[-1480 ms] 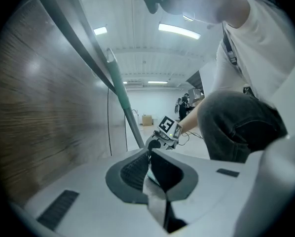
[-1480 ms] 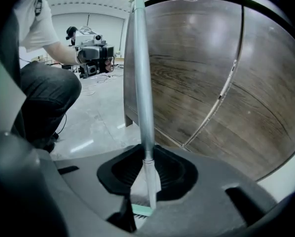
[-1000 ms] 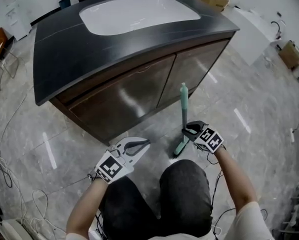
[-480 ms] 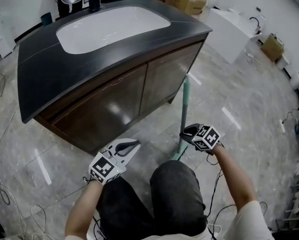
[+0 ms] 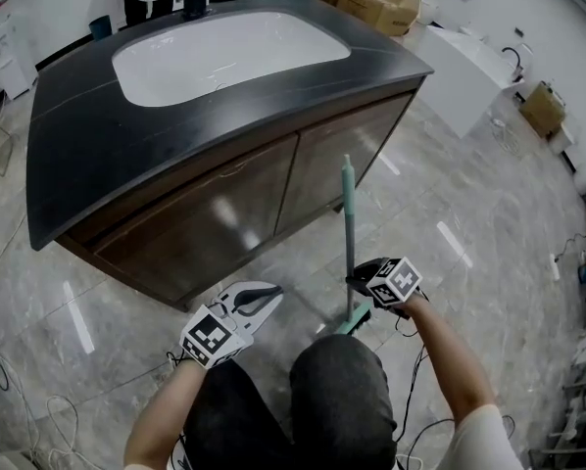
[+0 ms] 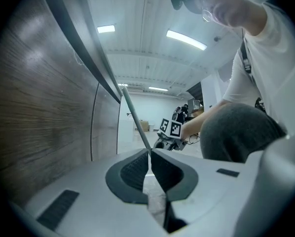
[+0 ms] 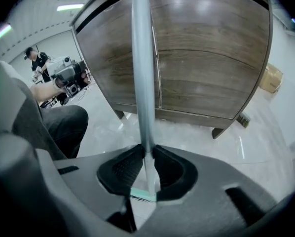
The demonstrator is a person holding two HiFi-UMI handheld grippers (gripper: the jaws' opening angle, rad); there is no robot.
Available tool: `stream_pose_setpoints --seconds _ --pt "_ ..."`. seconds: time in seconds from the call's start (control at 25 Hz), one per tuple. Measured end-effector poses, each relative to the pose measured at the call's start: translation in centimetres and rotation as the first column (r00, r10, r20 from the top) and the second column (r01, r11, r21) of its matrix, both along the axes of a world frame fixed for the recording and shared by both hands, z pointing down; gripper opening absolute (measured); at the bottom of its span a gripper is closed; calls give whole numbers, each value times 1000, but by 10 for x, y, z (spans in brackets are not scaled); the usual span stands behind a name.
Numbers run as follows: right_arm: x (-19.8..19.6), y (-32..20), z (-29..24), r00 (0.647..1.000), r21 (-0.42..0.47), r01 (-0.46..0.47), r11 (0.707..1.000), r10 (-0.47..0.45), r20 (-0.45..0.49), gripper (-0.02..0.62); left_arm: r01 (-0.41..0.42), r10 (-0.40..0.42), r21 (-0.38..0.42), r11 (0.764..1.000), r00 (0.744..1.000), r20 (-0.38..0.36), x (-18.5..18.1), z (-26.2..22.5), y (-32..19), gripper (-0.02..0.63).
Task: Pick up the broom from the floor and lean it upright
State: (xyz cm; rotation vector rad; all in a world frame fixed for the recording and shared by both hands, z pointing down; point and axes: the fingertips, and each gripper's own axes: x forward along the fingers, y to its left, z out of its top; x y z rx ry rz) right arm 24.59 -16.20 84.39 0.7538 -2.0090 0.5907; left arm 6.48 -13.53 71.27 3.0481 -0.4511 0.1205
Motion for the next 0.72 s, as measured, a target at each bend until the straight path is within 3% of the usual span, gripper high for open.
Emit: stream_pose_setpoints --seconds 0.28,0.72 --pt "-17 -33 23 1000 -8 18 1000 -18 12 77 34 -34 -23 999 999 2 -1 10 -10 14" --pt "-4 -53 33 999 13 -32 999 31 44 80 90 -89 -45 995 996 25 -12 31 -27 14"
